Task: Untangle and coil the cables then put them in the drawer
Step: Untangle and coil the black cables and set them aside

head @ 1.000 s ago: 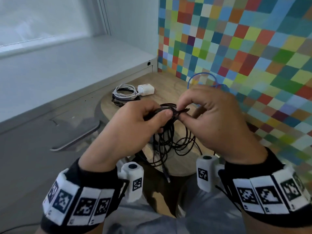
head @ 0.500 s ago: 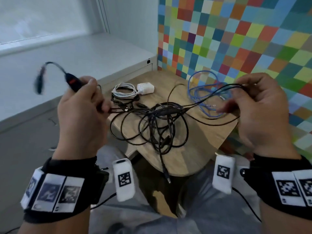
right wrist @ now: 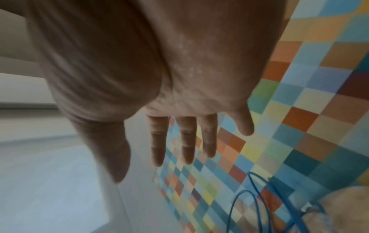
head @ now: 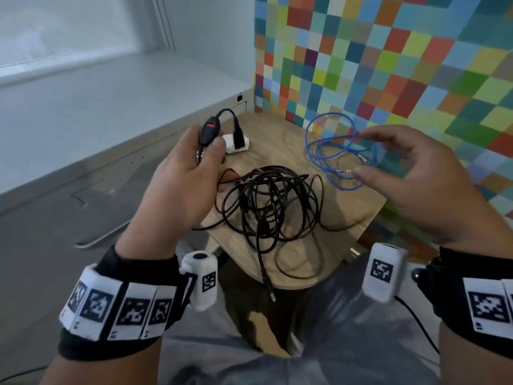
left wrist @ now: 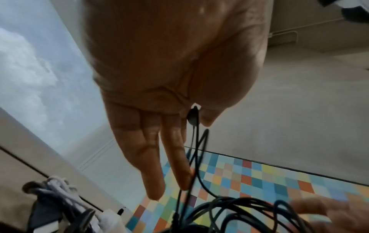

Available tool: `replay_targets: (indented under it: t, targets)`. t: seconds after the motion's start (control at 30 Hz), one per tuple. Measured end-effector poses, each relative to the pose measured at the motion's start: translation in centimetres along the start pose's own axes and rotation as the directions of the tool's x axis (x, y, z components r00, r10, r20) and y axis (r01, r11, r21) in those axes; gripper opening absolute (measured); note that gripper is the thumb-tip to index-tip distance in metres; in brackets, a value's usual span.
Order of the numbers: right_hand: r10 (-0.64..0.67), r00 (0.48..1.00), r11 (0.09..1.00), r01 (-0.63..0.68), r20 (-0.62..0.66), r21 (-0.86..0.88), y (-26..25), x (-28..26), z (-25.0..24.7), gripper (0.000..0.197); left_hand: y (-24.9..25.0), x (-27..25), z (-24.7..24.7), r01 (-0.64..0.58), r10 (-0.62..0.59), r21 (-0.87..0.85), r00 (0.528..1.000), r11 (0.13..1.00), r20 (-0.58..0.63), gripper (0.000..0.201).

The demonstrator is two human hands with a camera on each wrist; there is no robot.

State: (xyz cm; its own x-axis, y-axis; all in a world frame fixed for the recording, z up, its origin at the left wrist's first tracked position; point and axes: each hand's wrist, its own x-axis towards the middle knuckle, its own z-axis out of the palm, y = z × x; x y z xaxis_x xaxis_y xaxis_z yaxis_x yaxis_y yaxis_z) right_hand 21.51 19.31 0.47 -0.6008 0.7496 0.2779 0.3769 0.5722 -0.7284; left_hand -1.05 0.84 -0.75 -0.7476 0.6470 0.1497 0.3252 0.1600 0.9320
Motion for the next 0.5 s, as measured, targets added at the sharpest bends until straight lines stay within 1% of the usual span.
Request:
replay_targets:
  t: [0.07, 0.1, 0.13, 0.17, 0.23, 0.27, 0.3, 0.33, 0.37, 0.4, 0.43, 0.5]
  targets:
    - [-0.089, 0.993, 0.992, 0.095, -0.075, 0.086, -1.2, -0.1, 0.9, 0.026, 0.1, 0.4, -0.2, -0.041, 0.049, 0.2, 0.998, 0.979, -0.035, 0.017]
    - [-0.126, 0.99, 0.985, 0.133, -0.062, 0.113, -1.8, -0.2, 1.6, 0.025, 0.3, 0.6, -0.3, -0.058, 0.075, 0.255, 0.996, 0.965, -0.056, 0.019]
    - [-0.156, 0.988, 0.981, 0.156, -0.007, 0.113, -2.3, -0.2, 2.4, 0.026, 0.5, 0.8, -0.4, -0.069, 0.092, 0.255, 0.992, 0.964, -0.08, 0.02]
    - [-0.162, 0.983, 0.985, 0.155, 0.091, 0.079, -2.9, -0.1, 3.3, 0.032, 0.7, 1.1, -0.3, -0.084, 0.105, 0.206, 0.99, 0.975, -0.097, 0.02]
    - [-0.1, 0.944, 0.985, 0.138, 0.313, -0.103, -3.2, 0.0, 4.9, 0.048, 1.3, 1.4, -0.3, -0.128, 0.133, 0.05, 0.984, 0.991, -0.118, 0.019]
    - [-0.069, 0.923, 0.97, 0.151, 0.38, -0.189, -3.1, 0.2, 5.6, 0.045, 1.6, 1.4, -0.4, -0.151, 0.149, -0.004, 0.982, 0.989, -0.113, 0.018]
    - [-0.069, 0.918, 0.959, 0.169, 0.39, -0.227, -3.0, 0.3, 6.1, 0.032, 1.9, 1.5, -0.4, -0.172, 0.168, -0.028, 0.981, 0.985, -0.099, 0.018]
    - [-0.082, 0.924, 0.963, 0.17, 0.373, -0.209, -3.0, 0.5, 6.3, 0.013, 2.0, 1.5, -0.5, -0.187, 0.184, -0.028, 0.979, 0.982, -0.082, 0.016]
    - [-0.095, 0.935, 0.973, 0.16, 0.341, -0.167, -2.9, 0.5, 6.1, 0.007, 2.2, 1.5, -0.6, -0.188, 0.186, -0.02, 0.98, 0.982, -0.07, 0.015]
    - [-0.104, 0.95, 0.984, 0.142, 0.294, -0.111, -2.7, 0.6, 5.9, 0.012, 2.2, 1.5, -0.6, -0.176, 0.174, -0.021, 0.982, 0.984, -0.068, 0.015]
    - [-0.107, 0.966, 0.992, 0.12, 0.237, -0.042, -2.6, 0.6, 5.6, 0.015, 2.1, 1.4, -0.6, -0.155, 0.152, -0.036, 0.986, 0.987, -0.069, 0.022]
    - [-0.136, 0.982, 0.988, 0.124, 0.134, 0.095, -2.7, 0.5, 4.7, 0.019, 1.8, 1.3, -0.6, -0.116, 0.109, -0.091, 0.991, 0.989, -0.076, 0.045]
